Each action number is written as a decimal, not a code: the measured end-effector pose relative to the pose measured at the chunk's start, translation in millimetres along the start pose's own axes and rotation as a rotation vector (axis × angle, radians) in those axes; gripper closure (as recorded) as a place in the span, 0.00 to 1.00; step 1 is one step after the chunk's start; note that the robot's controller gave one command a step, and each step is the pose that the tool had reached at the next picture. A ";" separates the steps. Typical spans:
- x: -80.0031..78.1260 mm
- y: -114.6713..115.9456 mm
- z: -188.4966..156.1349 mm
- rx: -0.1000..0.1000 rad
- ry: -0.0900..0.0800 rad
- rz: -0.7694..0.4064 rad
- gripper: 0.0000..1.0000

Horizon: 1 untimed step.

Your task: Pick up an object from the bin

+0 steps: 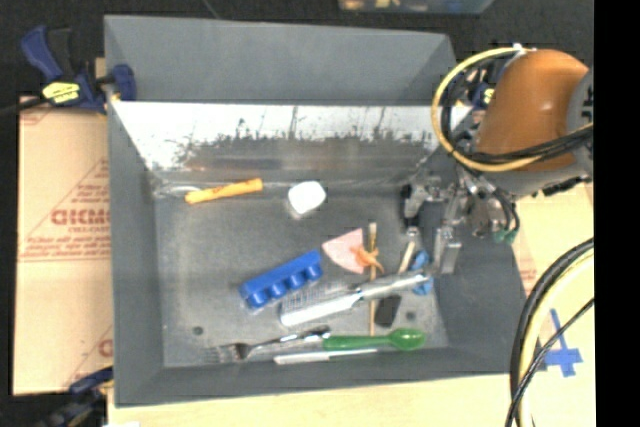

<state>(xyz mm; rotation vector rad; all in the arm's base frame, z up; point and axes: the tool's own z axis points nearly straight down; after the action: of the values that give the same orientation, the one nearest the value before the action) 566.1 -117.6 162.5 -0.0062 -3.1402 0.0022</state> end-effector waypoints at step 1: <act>-1.6 0.4 -2.4 0.001 -0.005 -0.004 0.00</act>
Offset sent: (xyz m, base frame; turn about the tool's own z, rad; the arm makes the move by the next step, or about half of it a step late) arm -0.0261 -0.0327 -0.0925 -0.4542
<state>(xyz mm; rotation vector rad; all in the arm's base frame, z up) 567.6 -117.2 164.9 0.0007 -3.1455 0.0037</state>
